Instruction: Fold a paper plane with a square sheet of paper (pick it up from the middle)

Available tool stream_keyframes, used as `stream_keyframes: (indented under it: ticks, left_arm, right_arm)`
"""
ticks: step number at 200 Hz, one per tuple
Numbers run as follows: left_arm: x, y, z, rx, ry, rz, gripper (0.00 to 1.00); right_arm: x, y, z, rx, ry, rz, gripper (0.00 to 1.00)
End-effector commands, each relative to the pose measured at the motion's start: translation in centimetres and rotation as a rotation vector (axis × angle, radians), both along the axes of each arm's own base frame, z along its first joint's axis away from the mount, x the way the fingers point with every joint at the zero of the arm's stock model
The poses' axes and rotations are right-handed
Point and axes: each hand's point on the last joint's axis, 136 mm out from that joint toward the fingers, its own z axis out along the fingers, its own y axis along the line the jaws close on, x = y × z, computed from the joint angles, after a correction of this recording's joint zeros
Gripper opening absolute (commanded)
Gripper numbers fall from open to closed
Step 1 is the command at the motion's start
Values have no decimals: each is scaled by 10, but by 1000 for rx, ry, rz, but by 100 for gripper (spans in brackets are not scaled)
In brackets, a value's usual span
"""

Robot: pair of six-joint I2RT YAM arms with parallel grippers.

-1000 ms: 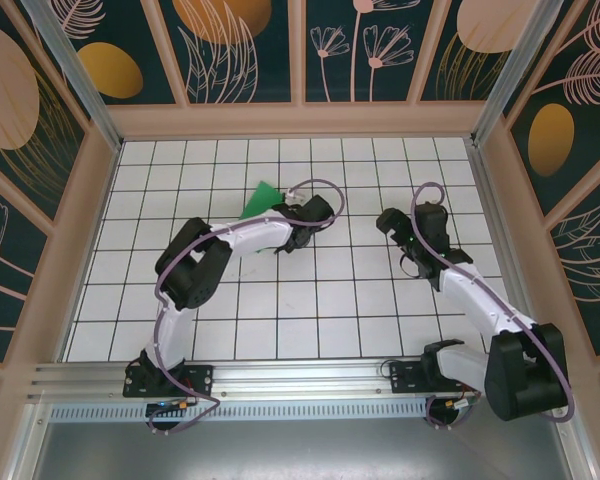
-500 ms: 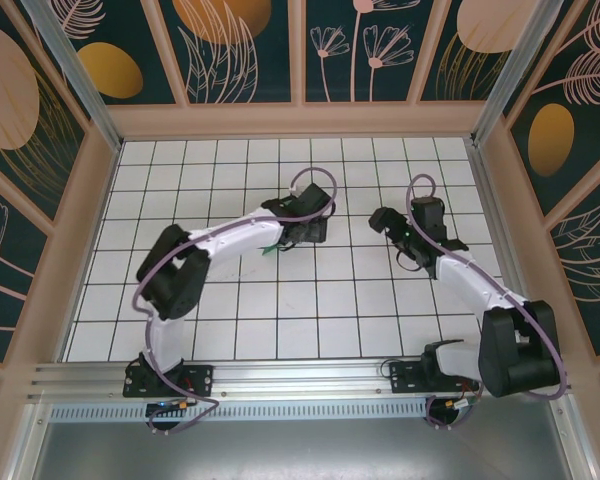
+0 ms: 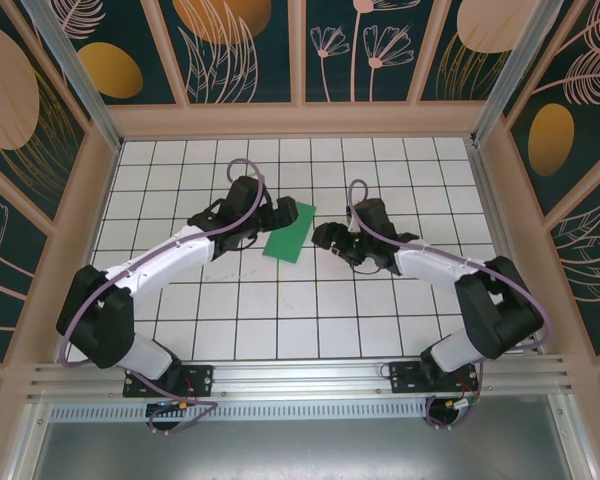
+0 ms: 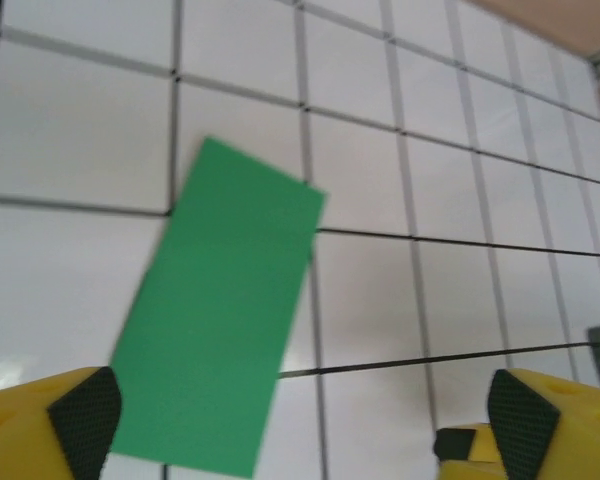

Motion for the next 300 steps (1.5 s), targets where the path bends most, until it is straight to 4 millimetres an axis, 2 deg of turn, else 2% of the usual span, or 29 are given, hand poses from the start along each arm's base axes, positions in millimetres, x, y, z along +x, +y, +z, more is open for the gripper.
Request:
stream_keyframes:
  ticks: [1,25,34,39,53,84,116,149,210,253,287,291,300]
  left_arm:
    - [3,-9,-17,-93,59,-37,84]
    - [19,-13,-42,-65,109,-49,63]
    - [26,-14,-45,-48,109,-49,55]
    - [30,-13,-59,-26,132,-49,51]
    - [41,-16,-72,7,152,-60,42]
    - [62,-20,-99,84,176,-75,33]
    - [69,-17,-117,138,199,-68,31]
    - [56,-7,-141,165,266,-35,28]
    - [31,11,-165,165,360,56,24]
    - [3,14,-168,50,440,149,22]
    - [-21,-2,-156,-84,473,206,24]
    - [-29,-1,-160,-88,490,214,24]
    - [-36,-6,-158,-113,492,223,25]
  right_arm:
    - [7,22,9,57,15,-7,71]
    - [12,17,2,24,17,-42,66]
    - [13,15,0,4,16,-50,65]
    - [14,15,-1,-2,15,-50,64]
    - [14,16,-5,-11,25,-44,61]
    - [14,17,-14,-20,42,-37,56]
    - [14,17,-17,-32,44,-26,56]
    - [11,15,-22,-47,54,-24,56]
    - [1,8,-25,-80,73,-17,54]
    - [-11,4,-23,-71,89,-20,54]
    - [-25,4,-26,-66,118,-18,52]
    - [-27,5,-27,-66,121,-15,52]
    - [-32,6,-29,-69,133,-9,52]
